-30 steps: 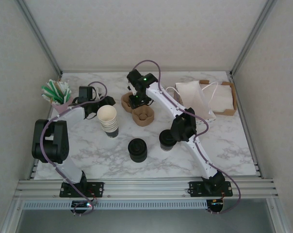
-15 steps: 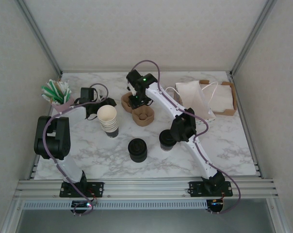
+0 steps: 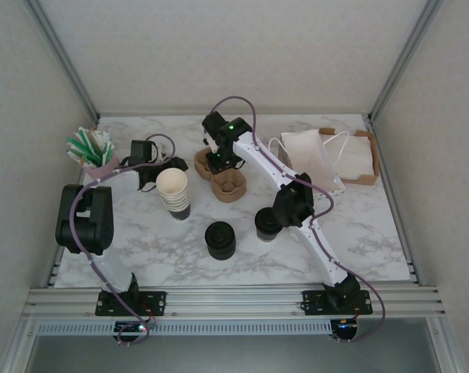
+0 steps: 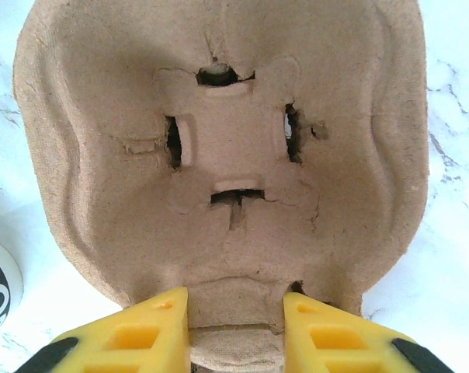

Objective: Pack the takeout coffee

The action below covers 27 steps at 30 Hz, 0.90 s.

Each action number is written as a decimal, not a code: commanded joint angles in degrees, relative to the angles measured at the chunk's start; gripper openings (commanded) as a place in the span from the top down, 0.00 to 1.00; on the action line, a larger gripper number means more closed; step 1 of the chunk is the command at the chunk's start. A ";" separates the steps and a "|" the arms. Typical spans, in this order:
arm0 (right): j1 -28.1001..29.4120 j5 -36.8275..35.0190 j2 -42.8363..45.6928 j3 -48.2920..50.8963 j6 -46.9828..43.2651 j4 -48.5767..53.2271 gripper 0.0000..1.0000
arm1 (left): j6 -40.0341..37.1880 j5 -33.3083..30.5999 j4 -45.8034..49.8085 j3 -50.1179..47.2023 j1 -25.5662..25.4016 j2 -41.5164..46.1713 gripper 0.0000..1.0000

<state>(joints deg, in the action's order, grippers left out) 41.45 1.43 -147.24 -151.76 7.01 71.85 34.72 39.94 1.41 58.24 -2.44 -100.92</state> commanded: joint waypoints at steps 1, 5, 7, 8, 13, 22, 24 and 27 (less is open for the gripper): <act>-0.14 1.81 2.11 -1.63 1.30 1.80 0.70 | -0.27 1.10 -0.90 1.79 -0.62 -1.02 0.57; -0.31 2.59 3.10 -1.52 1.75 1.80 0.70 | -0.27 1.01 -0.72 1.88 -0.72 -0.95 0.57; -0.32 2.60 3.53 -1.35 2.04 1.88 0.71 | -0.27 1.01 -0.79 1.88 -0.76 -0.86 0.57; -0.32 2.58 3.86 -1.17 2.09 1.80 0.71 | -0.27 0.97 -0.78 1.88 -0.79 -0.87 0.57; -0.49 2.44 4.67 -0.99 2.66 1.92 0.71 | -0.35 0.91 -0.67 1.66 -0.76 -0.70 0.57; -0.75 2.24 5.83 0.51 2.89 1.17 0.71 | -0.09 1.09 -0.86 1.70 -0.84 0.18 0.53; -0.85 2.40 5.66 1.12 2.93 0.84 0.72 | 0.24 1.52 -1.52 1.66 -0.88 0.71 0.48; -1.02 2.51 4.99 1.81 2.97 0.57 0.72 | 0.35 2.11 -1.84 2.13 -0.91 0.90 0.42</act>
<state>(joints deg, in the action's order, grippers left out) 40.88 3.11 -144.42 -150.78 9.21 72.60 35.03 40.40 1.04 58.74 -2.66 -101.10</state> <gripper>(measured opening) 0.287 0.573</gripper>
